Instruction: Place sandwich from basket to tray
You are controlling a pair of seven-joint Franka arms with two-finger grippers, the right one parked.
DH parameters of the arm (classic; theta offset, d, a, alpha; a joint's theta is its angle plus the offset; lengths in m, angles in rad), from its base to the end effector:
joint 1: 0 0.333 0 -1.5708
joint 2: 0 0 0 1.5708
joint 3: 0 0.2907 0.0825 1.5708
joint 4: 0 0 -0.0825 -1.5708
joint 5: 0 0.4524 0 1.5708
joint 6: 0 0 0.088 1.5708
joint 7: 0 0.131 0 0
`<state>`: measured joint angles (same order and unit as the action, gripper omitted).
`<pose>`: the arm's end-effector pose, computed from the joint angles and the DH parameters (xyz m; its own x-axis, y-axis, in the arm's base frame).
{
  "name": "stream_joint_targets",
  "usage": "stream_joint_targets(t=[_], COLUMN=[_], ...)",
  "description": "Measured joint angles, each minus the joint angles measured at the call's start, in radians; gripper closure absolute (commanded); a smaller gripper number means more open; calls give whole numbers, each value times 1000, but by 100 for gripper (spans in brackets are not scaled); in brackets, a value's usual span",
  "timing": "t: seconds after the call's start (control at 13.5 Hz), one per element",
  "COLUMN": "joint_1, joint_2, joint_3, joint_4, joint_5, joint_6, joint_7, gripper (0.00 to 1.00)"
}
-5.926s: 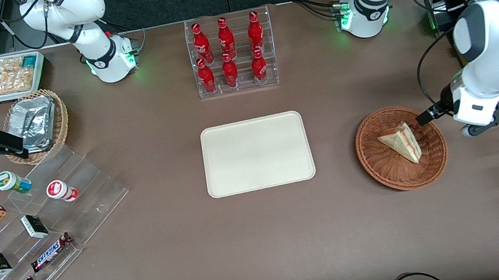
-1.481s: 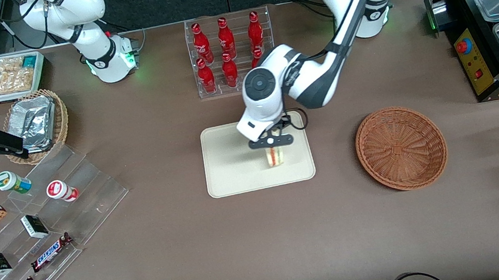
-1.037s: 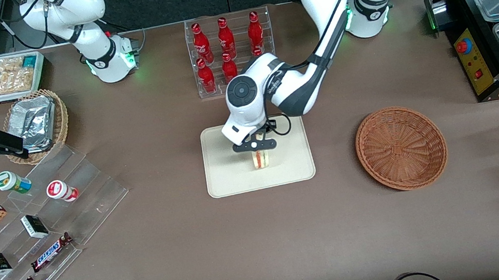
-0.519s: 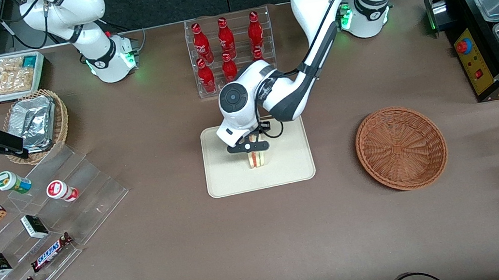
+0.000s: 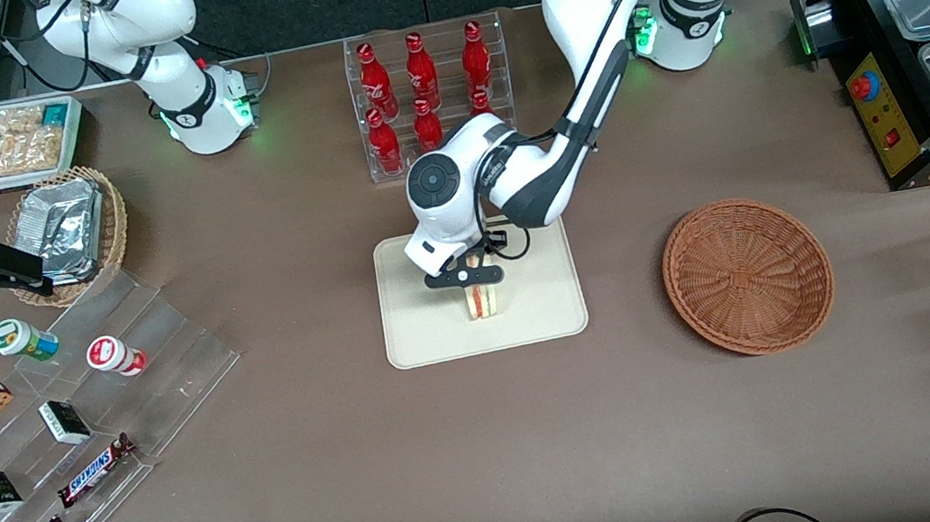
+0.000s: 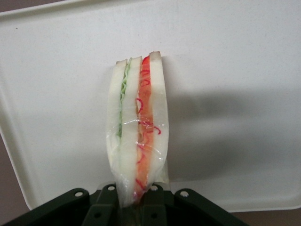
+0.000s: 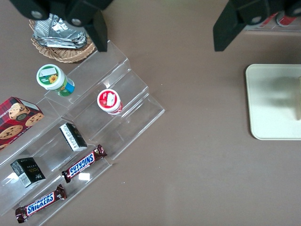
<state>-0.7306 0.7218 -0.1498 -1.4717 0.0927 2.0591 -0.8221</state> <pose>0.4849 -0.5596 0.1628 0.9922 -0.0720 -0.1021 -0.0800 -0.9939 -0.0760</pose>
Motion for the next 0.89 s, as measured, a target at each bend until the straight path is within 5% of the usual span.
stream_joint_targets(t=[0.07,0.15,0.22,0.3,0.89], joint_1=[0,0,0,0,0], joint_2=[3,5,8,10,7], joint_3=[0,0,0,0,1], joint_4=[0,0,0,0,26], joint_5=[2,2,2,2,3], joint_6=[2,4,6,6,4], joint_7=[-1,-2,-4,-5,-67], gripper=[100,87,59,1,0])
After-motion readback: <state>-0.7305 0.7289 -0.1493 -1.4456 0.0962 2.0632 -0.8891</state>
